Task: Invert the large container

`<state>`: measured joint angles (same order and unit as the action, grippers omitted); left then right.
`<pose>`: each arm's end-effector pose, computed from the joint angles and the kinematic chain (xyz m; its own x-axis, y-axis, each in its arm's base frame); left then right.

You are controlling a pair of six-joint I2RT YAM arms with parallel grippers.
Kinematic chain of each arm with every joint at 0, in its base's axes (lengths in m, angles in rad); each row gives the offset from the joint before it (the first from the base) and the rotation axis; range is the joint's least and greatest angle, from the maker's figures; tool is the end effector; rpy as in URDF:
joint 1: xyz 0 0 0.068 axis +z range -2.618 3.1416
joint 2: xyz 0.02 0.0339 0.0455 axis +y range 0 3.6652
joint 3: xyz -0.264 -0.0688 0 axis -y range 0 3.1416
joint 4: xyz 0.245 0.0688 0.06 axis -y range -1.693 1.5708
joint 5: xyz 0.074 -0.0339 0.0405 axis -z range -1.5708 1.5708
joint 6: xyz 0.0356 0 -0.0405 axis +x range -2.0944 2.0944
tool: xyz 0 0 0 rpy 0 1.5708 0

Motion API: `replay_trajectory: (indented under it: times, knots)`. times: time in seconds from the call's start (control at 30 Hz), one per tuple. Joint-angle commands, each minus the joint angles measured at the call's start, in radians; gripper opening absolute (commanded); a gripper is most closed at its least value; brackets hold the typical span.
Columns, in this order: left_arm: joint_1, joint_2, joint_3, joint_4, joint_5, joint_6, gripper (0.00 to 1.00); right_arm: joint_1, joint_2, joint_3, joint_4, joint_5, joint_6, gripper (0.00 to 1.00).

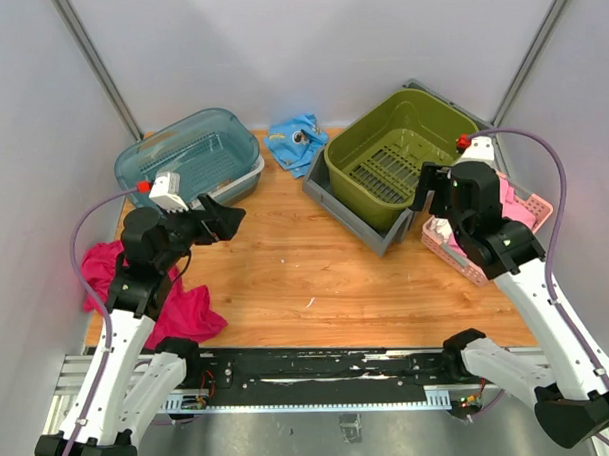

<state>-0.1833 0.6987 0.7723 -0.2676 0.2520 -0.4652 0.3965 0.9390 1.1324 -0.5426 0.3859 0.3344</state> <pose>0.1599 -0.0387 0.3403 -0.3565 -0.3757 -0.8554 0.2877 0.8269 -0.4831 0.1837 0.0624 0.3959 -0.3085 0.2005 -0.9299 0.0738 0.9796 0.1867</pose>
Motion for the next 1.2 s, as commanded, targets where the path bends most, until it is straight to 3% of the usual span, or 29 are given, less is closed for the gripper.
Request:
replay_trajectory:
  times: [0.0, 0.27, 0.47, 0.63, 0.83, 1.0, 1.17]
  knots:
    - [0.007, -0.012, -0.024, 0.039, -0.027, -0.004, 0.99, -0.016, -0.018, -0.024, 0.038, 0.017, 0.029, 0.84]
    - [0.007, 0.017, -0.033, 0.027, -0.119, -0.07, 0.99, -0.016, -0.057, -0.069, 0.062, 0.025, 0.033, 0.84]
    - [0.001, 0.048, -0.023, -0.006, -0.172, -0.001, 0.99, -0.016, -0.051, -0.093, 0.064, -0.013, 0.061, 0.84]
    - [-0.003, 0.303, 0.199, -0.232, -0.28, 0.148, 0.99, -0.016, -0.053, -0.111, 0.086, -0.067, 0.068, 0.85]
    - [-0.004, 0.485, 0.325, -0.183, -0.252, 0.392, 0.99, -0.015, -0.062, -0.121, 0.124, -0.119, 0.055, 0.85]
    - [-0.004, 0.678, 0.538, -0.239, -0.263, 0.509, 0.99, -0.016, -0.055, -0.116, 0.127, -0.132, 0.051, 0.85]
    - [-0.004, 0.842, 0.648, -0.287, -0.388, 0.643, 0.99, -0.016, -0.052, -0.116, 0.115, -0.149, 0.059, 0.85]
